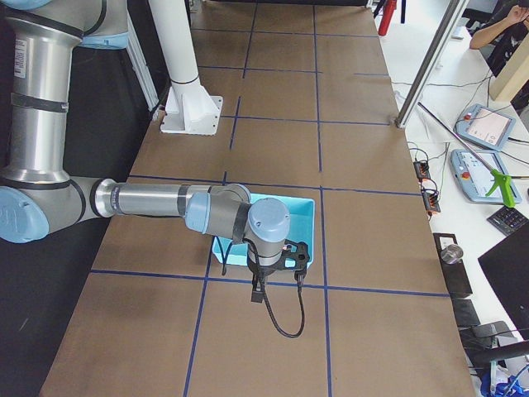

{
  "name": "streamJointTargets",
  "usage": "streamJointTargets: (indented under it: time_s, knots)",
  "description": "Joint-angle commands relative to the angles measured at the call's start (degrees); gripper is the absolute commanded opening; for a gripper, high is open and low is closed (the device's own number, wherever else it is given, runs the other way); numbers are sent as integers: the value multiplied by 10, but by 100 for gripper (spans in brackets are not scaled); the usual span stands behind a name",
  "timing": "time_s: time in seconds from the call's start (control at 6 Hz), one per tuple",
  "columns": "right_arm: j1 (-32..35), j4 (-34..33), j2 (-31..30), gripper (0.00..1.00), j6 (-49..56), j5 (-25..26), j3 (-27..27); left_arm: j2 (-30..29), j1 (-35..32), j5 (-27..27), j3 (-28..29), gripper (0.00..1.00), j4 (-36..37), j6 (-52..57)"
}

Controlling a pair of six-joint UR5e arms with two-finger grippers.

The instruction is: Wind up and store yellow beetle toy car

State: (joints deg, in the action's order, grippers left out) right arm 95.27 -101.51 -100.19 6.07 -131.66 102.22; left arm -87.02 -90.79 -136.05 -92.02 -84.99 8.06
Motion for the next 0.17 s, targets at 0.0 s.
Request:
streamJointTargets:
  time_s: [0.0]
  knots:
    - [0,0,0,100,0,0,0,0,0,0,0,100,-1,-1]
